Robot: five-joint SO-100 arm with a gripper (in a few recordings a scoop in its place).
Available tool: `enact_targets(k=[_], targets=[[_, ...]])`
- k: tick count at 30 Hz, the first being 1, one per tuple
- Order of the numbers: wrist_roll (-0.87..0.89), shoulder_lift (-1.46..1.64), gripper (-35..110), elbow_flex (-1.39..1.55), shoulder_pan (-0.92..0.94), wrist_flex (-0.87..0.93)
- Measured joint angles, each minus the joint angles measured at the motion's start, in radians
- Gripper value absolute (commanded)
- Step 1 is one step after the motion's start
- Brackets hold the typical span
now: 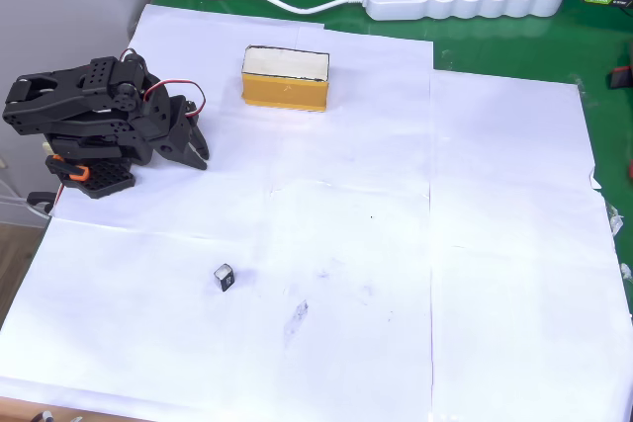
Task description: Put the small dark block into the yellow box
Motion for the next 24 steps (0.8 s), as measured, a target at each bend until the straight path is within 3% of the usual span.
enact_targets(k=[18,24], targets=[[-0.002,0.003,0,0.0,0.015,-0.002],[-0.002,0.224,0,0.095,0.038,-0.069]])
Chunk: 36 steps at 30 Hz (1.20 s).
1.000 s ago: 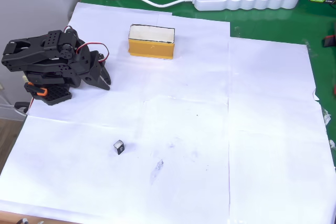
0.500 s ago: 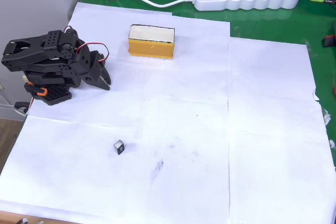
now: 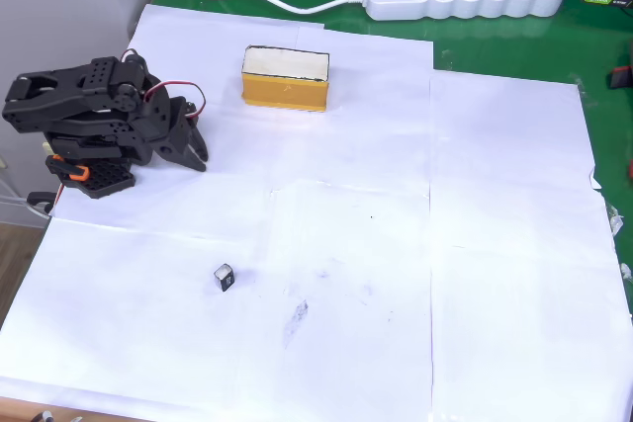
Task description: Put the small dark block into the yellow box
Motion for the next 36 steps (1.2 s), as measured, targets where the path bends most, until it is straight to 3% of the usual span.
enact_targets(k=[7,16,20,27,36], targets=[[0.054,0.443,0,0.532,0.138,0.14],[-0.044,0.877,0,1.054,0.423,0.272],[-0.124,1.023,1,1.17,0.525,0.29],[-0.265,1.221,23,1.341,0.626,0.29],[-0.466,1.425,28,1.468,0.77,0.225]])
